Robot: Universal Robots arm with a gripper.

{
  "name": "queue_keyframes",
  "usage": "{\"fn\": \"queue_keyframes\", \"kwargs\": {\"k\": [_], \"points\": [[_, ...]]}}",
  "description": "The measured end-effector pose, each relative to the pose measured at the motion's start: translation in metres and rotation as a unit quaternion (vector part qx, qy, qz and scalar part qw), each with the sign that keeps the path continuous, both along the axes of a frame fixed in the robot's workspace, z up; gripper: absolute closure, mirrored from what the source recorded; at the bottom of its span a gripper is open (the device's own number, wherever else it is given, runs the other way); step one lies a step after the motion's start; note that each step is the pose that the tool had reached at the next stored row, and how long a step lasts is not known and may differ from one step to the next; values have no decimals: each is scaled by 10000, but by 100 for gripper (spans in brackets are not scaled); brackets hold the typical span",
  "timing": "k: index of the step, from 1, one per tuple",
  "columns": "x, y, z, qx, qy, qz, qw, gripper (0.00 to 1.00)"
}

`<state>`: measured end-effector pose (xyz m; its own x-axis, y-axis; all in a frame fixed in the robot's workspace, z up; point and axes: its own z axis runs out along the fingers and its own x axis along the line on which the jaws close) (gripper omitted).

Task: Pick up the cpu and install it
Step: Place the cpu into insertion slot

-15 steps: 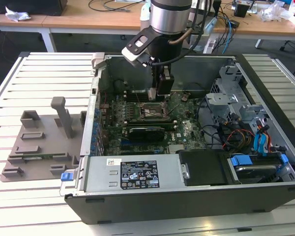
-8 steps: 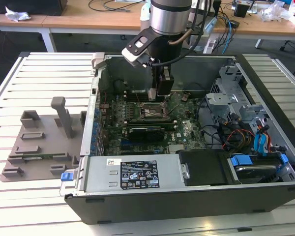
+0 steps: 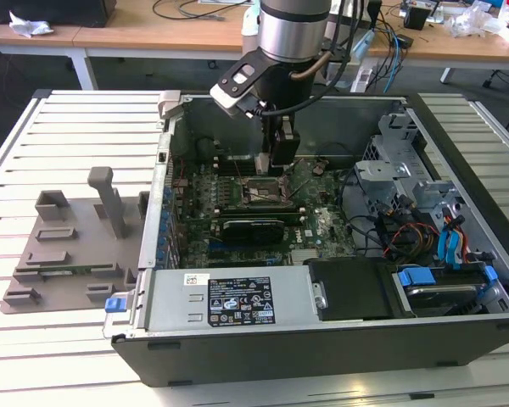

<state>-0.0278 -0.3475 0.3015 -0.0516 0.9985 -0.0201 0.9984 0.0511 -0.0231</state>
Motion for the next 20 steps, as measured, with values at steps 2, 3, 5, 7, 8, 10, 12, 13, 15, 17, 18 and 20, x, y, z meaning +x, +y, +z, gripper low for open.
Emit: {"fn": "queue_keyframes", "kwargs": {"k": [2, 3, 5, 7, 8, 10, 12, 13, 15, 17, 18, 20], "points": [[0, 0, -15, 0, 0, 0, 10000, 45], [0, 0, -26, 0, 0, 0, 10000, 45], [0, 0, -37, 0, 0, 0, 10000, 45], [0, 0, -46, -1, 0, 0, 10000, 45], [0, 0, -51, -1, 0, 0, 10000, 45], [0, 0, -70, 0, 0, 0, 10000, 45], [0, 0, -88, -1, 0, 0, 10000, 45], [0, 0, -93, -1, 0, 0, 10000, 45], [0, 0, -100, -1, 0, 0, 10000, 45], [0, 0, -102, -1, 0, 0, 10000, 45], [0, 0, -104, -1, 0, 0, 10000, 45], [0, 0, -114, -1, 0, 0, 10000, 45]]}}
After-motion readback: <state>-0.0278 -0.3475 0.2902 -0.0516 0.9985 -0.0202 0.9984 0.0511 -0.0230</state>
